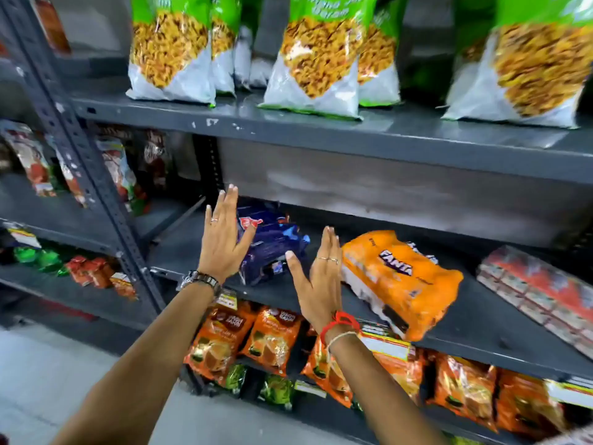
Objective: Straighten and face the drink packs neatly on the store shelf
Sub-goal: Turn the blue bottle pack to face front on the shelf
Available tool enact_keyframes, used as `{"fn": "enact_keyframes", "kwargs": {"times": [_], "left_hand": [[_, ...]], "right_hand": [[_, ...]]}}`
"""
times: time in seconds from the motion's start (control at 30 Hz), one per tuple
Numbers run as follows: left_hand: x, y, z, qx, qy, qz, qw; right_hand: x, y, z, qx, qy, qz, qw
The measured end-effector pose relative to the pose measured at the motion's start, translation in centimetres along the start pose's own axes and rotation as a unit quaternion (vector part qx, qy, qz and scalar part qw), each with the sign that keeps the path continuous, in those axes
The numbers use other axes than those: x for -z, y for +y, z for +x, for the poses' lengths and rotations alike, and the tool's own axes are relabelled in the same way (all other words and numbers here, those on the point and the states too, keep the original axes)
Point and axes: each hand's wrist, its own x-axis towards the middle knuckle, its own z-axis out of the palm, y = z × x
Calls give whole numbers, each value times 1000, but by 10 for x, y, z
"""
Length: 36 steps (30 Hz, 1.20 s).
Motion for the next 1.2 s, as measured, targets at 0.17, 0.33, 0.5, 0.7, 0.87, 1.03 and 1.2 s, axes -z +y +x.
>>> {"fn": "enact_keyframes", "kwargs": {"times": [0.17,0.33,0.5,0.7,0.87,1.03,1.2], "left_hand": [[-35,-68,31,263,-91,-223,934],[-58,-95,82,270,-121,-205,933],[-65,-116,119,203,-246,-117,940],[-69,-139,121,303,-277,-165,897],[-52,-144,83,309,-146,-311,887],[-53,-168,28,307,-110,-263,908],[-57,-159,19,329,-34,-278,902]], "right_hand": [[-70,13,33,-265,32,219,938],[-111,13,60,-333,62,247,908],[-123,19,78,-355,126,284,882],[-110,28,100,-343,102,321,877],[-100,40,110,-187,16,213,959],[-111,51,106,-58,-24,27,998],[-105,62,114,-74,-79,59,992]]}}
